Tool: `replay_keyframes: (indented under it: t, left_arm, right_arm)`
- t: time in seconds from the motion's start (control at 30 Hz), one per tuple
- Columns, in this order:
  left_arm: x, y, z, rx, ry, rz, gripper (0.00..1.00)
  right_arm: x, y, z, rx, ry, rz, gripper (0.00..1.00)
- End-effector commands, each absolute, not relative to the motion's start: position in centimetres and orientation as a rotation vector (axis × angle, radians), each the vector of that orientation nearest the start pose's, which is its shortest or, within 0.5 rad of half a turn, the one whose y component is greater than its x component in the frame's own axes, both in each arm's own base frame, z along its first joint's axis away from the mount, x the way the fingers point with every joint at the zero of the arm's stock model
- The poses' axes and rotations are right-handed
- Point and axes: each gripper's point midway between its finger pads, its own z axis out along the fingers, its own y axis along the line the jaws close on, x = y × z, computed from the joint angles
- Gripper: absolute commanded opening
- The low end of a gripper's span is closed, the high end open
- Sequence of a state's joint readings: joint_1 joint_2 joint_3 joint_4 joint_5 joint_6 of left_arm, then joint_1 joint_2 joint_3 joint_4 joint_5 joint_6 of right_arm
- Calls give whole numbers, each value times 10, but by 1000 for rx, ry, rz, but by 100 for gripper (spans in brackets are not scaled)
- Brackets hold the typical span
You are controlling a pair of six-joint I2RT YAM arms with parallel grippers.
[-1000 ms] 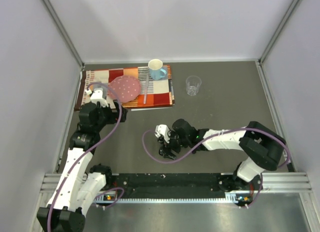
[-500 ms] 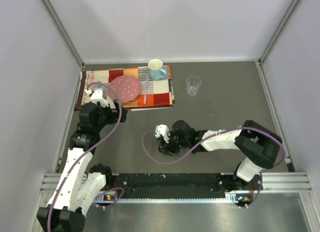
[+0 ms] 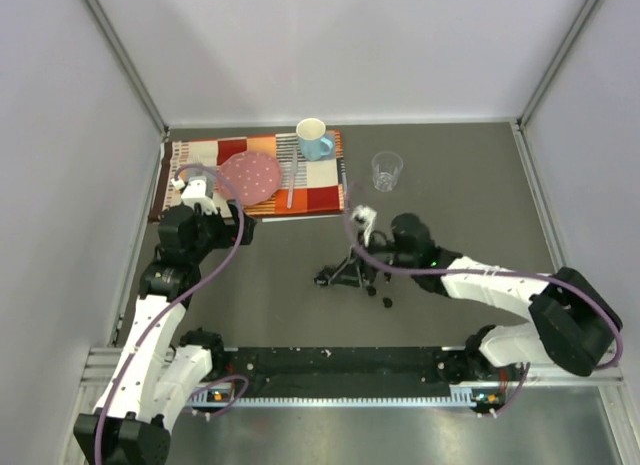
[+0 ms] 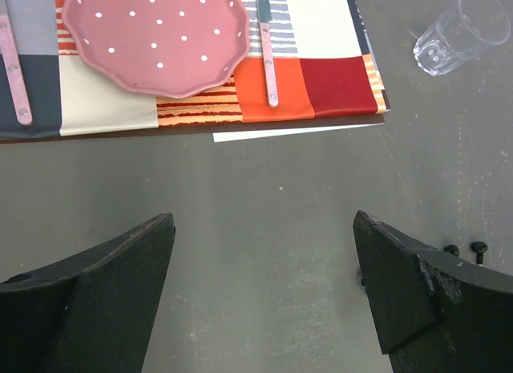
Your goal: Insert the wireless bluetooth earbuds into the charging case
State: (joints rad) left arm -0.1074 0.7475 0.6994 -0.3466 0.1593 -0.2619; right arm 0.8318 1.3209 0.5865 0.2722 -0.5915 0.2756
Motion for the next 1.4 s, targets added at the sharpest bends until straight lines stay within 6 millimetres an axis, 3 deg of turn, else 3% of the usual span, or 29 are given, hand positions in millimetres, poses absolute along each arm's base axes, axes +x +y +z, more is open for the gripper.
replay_keyframes:
  t: [0.0,0.07,0.1,0.2,0.27,0.5,0.8,0.97,1.03,1.1,1.17,1.23,1.27,1.3,1.33,1.37]
  left_arm:
    - [284,-71,224,-41,1937,-406,99]
    - [283,-70,224,-43,1935,-403,99]
    - [283,-70,224,-45,1936,-400,99]
    - [283,-69,224,-46,1938,-399,99]
    - [283,-69,224,-46,1938,-398,99]
    - [282,-69,225,-47,1931,-396,99]
    - [280,-72,229,-31,1915,-413,99]
    - [280,-73,229,-26,1915,-426,99]
    - [280,-76,229,-17,1917,-439,99]
    - [280,-77,227,-11,1925,-444,99]
    - [280,-78,226,-10,1929,-448,99]
    - [281,-79,225,-6,1936,-453,99]
    - [281,-79,224,-7,1937,-453,99]
    - [281,-79,224,-3,1939,-456,99]
    - [282,-80,223,-1,1942,-459,99]
    - [282,-80,223,0,1944,-461,99]
  right_arm:
    - [165,322,220,-615,1809,1814,15]
    - [158,319,242,-504,1834,2038,15]
    - [152,315,270,-577,1661,2111,14]
    - [161,311,294,-335,1665,2393,8]
    - [168,316,298,-266,1698,2444,3]
    - [171,313,336,-249,1612,2507,5]
    - [173,313,347,-234,1598,2538,5]
    - [185,310,320,-158,1661,2490,1]
    - [208,296,290,29,1710,2419,0]
    - [219,284,262,52,1762,2311,0]
    - [240,271,225,117,1899,2088,0]
    - [249,269,211,-13,1941,1892,0]
    - [249,265,190,79,2100,1797,0]
    - [257,265,199,24,2110,1708,0]
    - [261,258,188,-74,2144,1562,0]
    - [260,246,169,4,2272,1417,0]
